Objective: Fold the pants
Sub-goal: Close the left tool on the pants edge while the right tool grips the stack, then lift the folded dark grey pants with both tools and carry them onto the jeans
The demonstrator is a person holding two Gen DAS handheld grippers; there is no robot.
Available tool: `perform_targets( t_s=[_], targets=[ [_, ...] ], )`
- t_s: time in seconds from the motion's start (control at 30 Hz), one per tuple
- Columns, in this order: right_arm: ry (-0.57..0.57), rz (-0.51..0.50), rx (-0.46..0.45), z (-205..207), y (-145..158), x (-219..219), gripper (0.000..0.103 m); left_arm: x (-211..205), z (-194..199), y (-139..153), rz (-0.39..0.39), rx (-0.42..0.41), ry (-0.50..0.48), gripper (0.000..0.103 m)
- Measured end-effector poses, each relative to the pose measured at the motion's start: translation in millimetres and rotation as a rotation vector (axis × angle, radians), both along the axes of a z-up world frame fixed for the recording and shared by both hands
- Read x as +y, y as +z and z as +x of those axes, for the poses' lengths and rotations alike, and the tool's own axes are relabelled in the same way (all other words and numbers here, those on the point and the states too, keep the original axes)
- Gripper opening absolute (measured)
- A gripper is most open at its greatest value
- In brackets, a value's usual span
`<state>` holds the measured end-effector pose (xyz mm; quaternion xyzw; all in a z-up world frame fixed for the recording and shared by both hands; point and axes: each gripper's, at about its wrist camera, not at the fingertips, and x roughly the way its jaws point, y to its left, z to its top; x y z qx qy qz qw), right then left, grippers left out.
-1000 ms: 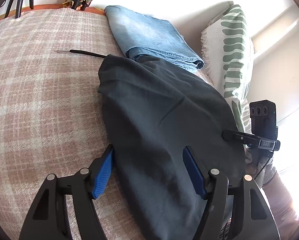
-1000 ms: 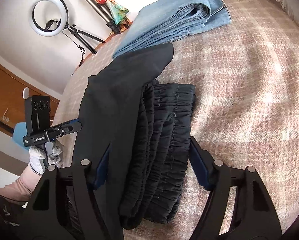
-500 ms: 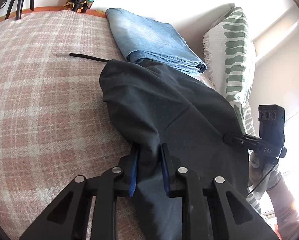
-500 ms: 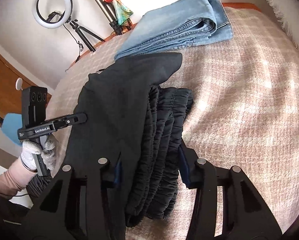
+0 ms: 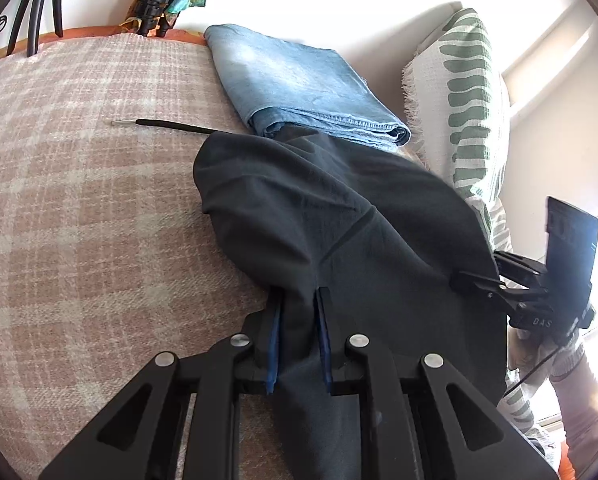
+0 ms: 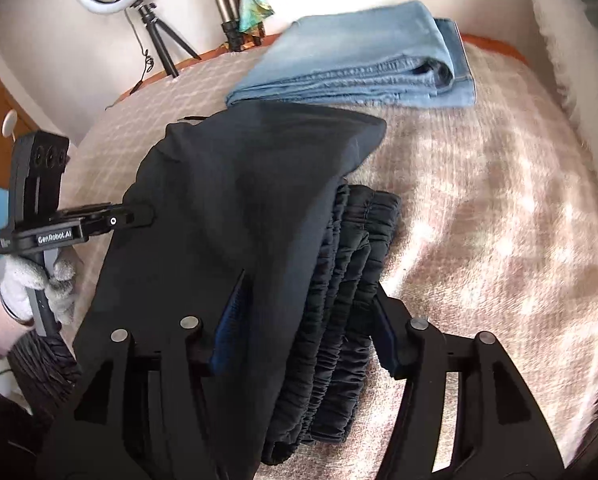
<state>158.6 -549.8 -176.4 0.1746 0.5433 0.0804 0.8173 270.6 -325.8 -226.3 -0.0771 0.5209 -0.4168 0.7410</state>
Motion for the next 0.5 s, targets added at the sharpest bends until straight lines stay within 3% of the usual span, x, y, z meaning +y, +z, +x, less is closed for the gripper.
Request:
perform_targets(
  t_s=[0.07,0.2,0.23,0.5],
  targets=[
    [-0.042,0.077,0.01,-1,-9,-10,0.062,-1,-1,0,0.006,-0.008,-0.005,0.013],
    [-0.051,0.063,-0.047,-10,6,-3,0.033,-1,4,-6,0.02,0.033,0.013,0.017],
    [-0.038,0.049,-0.066,-12,14,2,0.03,0,5,-7,0.008,0.034,0.017,0.017],
    [-0.029,-0.038,-0.157,-17,57,26,0.025,5,-8,18,-0.028,-0.061,-0.001,0.003]
  ],
)
